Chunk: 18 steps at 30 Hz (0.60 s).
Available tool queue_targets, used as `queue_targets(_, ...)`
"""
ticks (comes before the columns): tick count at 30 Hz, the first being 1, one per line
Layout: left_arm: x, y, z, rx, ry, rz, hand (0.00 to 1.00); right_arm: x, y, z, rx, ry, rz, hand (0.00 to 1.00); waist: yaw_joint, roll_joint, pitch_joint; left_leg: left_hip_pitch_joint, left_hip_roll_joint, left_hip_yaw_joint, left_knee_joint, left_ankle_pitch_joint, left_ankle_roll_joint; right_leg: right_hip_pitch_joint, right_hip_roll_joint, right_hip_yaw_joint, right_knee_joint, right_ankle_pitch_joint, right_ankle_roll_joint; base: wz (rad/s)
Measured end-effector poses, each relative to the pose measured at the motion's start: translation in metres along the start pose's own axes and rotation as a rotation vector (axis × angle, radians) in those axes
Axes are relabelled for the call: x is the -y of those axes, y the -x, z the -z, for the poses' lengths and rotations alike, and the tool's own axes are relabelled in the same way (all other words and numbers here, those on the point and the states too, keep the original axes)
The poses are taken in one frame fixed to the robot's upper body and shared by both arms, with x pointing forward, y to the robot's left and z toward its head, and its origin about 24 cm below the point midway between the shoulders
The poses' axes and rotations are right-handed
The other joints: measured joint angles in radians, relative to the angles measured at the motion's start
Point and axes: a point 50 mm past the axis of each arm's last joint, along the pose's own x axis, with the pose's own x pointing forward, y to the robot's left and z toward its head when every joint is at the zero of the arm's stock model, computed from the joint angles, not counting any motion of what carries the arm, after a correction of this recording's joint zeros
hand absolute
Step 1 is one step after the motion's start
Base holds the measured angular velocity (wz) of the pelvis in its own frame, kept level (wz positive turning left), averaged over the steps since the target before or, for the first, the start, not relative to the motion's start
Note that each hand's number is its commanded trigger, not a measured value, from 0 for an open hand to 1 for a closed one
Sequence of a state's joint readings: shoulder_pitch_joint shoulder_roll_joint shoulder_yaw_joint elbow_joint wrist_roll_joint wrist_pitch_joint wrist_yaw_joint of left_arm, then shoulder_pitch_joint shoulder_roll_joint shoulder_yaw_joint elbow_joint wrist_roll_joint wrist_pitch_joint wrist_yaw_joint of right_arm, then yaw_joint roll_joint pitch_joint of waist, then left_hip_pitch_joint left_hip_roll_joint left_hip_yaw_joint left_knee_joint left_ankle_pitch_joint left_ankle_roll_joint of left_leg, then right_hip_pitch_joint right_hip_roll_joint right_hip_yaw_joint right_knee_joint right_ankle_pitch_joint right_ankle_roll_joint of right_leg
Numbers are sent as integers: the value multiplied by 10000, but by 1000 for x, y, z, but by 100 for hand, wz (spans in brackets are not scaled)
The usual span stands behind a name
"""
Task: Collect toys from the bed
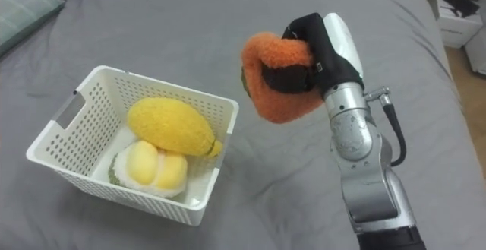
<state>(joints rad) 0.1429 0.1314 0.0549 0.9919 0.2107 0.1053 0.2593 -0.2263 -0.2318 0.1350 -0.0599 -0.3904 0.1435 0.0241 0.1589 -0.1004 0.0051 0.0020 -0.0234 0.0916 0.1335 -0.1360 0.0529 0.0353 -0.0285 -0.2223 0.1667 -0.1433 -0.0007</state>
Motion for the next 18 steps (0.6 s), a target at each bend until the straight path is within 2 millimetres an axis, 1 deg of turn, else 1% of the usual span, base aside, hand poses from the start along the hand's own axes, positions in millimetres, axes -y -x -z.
queue_targets(3,0,-1,-4,178,-291,-40,0,-2,-4,-7,259,-24,-56,100,141,-16,-10,-67,-30,-144,23,3,6,-2,-32,-70,-2,0,0,15)
queue_targets(5,0,0,-4,251,-588,-32,0,-7,-11,-21,759,-27,-242,100,172,-26,-7,-65,-35,-193,37,6,7,21,-39,-223,0,0,0,6)
queue_targets(6,0,0,-4,272,-622,-39,0,-9,-12,-25,898,-8,-316,100,187,-35,-7,-64,-37,-206,37,8,8,22,-39,-266,-2,0,0,5)
queue_targets(8,3,0,-7,371,-692,-33,0,-18,-16,-36,1282,-93,-616,100,329,-83,5,-25,-39,-215,68,10,8,20,-38,-285,-10,-1,1,0)
queue_targets(9,3,0,-8,401,-692,-21,0,-21,-17,-38,1318,-193,-690,100,372,-102,14,-24,-39,-217,71,10,8,22,-40,-302,-11,-1,1,4)
queue_targets(11,5,0,-13,552,-711,22,0,-26,-17,-39,1311,-449,-877,100,475,-141,42,-88,-62,-354,115,9,12,36,-67,-540,-13,0,1,15)
queue_targets(12,6,0,-14,591,-741,35,0,-27,-17,-39,1318,-452,-909,100,509,-142,51,-103,-68,-383,116,14,19,33,-73,-583,-11,0,1,13)
queue_targets(14,6,0,-17,699,-731,66,0,-27,-17,-39,1304,-438,-942,100,708,-109,92,-125,-80,-426,116,11,25,41,-83,-734,-19,0,1,7)
queue_targets(17,5,0,-19,758,-699,124,0,-31,-18,-44,1460,-312,-1074,100,753,-83,131,-261,-98,-580,122,11,24,49,-89,-848,-35,-1,1,15)
queue_targets(18,6,0,-19,775,-696,159,0,-31,-18,-44,1486,-312,-1104,100,748,-82,132,-285,-106,-624,137,11,24,49,-87,-876,-59,0,1,17)
